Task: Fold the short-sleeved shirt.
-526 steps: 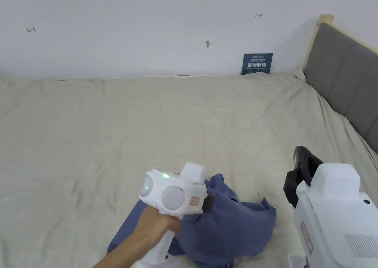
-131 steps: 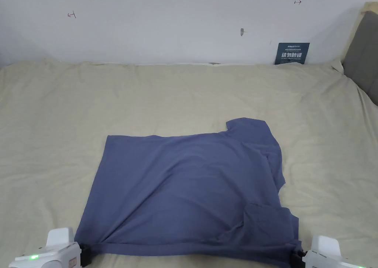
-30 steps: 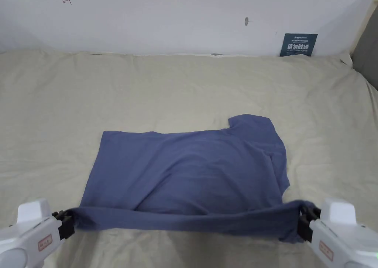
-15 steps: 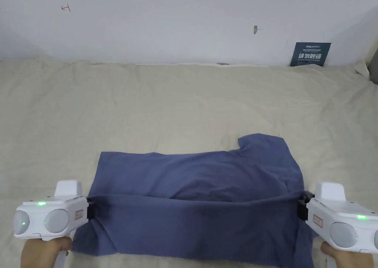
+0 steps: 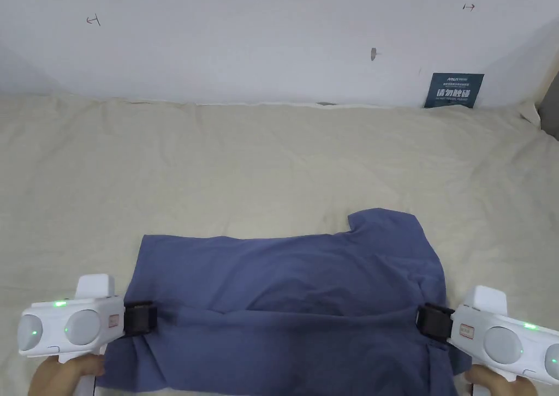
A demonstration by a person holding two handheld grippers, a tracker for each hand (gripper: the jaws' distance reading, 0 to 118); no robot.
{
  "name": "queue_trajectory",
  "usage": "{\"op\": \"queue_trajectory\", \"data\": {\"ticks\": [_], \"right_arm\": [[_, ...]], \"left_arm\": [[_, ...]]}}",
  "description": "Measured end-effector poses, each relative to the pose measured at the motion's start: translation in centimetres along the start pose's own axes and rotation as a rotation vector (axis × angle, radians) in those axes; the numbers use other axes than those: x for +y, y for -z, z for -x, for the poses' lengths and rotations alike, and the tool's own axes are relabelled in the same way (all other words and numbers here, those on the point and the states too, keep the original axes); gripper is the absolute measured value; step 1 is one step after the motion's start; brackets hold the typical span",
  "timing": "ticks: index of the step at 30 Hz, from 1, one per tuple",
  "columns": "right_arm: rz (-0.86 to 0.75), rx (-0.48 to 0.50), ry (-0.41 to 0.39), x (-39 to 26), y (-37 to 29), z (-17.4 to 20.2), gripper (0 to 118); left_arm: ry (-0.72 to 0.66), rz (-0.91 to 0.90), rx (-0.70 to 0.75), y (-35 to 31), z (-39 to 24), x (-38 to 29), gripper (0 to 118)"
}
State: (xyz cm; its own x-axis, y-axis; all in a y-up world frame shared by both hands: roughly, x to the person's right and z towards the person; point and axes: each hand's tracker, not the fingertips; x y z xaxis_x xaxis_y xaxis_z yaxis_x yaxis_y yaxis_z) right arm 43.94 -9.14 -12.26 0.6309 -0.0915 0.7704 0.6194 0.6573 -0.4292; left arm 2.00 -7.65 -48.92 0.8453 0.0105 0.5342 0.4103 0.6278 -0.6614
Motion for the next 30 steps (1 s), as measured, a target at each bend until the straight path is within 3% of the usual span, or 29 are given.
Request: {"op": "queue_trajectory", "data": {"ticks": [6, 11, 13, 16, 18, 19, 25, 30], "right_arm": [[-0.29, 0.055, -0.08, 1.4, -12.4, 2.4, 103], [-0.493, 0.037, -0.11, -0.4, -20.9, 3.8, 103], [-0.555, 0.036, -0.127, -1.5, -23.1, 4.3, 97], [-0.61, 0.025, -0.153, -3.3, -25.8, 5.1, 59], [-0.636, 0.012, -0.187, -4.1, -26.8, 5.6, 17], [-0.649, 0.009, -0.204, -4.5, -27.2, 5.9, 6], [-0.673, -0.003, -0.274, -5.5, -27.7, 6.8, 1], [-0.672, 0.018, -0.25, -5.4, -27.7, 6.9, 1]], "left_arm": [[-0.063, -0.327, -0.057, -11.0, -1.4, 1.0, 113], [-0.047, -0.57, -0.079, -18.6, -3.5, -0.4, 113], [-0.028, -0.64, -0.083, -20.8, -4.2, -1.7, 109], [0.013, -0.71, -0.081, -22.7, -5.0, -3.5, 78], [0.049, -0.728, -0.068, -23.6, -5.6, -4.7, 24], [0.066, -0.74, -0.063, -23.9, -5.9, -5.1, 2], [0.114, -0.721, -0.118, -24.2, -6.5, -6.4, 0], [0.137, -0.674, -0.134, -23.5, -6.0, -6.2, 0]]}}
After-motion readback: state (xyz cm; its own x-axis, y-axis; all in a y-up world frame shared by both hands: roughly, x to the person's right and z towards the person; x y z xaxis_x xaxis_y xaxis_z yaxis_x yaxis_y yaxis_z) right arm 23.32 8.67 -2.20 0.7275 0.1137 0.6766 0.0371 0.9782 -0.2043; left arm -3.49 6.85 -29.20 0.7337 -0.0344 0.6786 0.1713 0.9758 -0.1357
